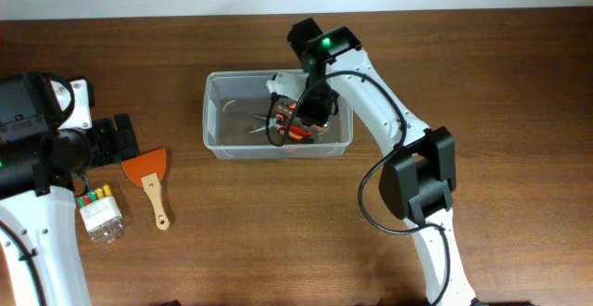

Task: Pack container
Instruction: 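Open the right gripper to drop the rail and withdraw upward, then lower the left gripper onto the wooden scraper handle and grasp it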

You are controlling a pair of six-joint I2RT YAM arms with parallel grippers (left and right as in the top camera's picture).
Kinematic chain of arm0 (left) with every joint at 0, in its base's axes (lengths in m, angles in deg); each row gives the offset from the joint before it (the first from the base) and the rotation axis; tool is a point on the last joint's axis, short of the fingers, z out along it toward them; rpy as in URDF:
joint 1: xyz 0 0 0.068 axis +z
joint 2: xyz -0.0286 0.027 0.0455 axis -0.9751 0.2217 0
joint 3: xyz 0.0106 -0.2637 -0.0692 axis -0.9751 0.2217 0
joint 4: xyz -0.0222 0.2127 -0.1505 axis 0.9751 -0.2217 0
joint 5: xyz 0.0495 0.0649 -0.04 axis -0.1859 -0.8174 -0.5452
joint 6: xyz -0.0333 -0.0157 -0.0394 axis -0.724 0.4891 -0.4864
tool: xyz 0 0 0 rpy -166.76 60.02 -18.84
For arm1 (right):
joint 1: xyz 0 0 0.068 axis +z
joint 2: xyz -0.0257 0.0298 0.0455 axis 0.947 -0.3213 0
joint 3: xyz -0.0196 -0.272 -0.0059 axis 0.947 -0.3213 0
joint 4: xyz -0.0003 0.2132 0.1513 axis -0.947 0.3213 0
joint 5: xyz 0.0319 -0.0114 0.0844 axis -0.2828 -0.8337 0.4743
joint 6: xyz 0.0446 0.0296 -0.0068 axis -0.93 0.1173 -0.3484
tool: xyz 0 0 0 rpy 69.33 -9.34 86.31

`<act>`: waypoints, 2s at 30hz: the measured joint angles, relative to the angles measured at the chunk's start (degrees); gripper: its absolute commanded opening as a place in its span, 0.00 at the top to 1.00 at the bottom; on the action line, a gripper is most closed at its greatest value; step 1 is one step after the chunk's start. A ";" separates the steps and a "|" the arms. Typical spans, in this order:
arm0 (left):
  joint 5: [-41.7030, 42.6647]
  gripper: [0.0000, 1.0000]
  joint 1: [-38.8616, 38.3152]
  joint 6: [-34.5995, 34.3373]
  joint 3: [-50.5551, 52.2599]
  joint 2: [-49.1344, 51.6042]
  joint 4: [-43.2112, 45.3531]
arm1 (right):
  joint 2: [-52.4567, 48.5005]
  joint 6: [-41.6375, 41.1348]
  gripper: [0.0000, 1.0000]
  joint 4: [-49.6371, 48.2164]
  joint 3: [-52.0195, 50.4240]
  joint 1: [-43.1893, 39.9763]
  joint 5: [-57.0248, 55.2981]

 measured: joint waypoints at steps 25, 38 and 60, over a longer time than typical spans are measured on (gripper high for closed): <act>-0.02 0.01 0.00 -0.17 -0.02 0.00 -3.41 | 4.44 -5.22 0.01 3.21 1.29 -3.28 2.80; -6.67 0.01 -10.69 -8.66 3.93 -15.21 -17.79 | 31.58 -13.62 0.01 4.24 5.95 -22.01 2.14; -5.81 0.01 -10.78 -18.21 18.84 3.21 -1.25 | 28.94 -16.02 0.02 3.10 -1.79 -24.33 2.14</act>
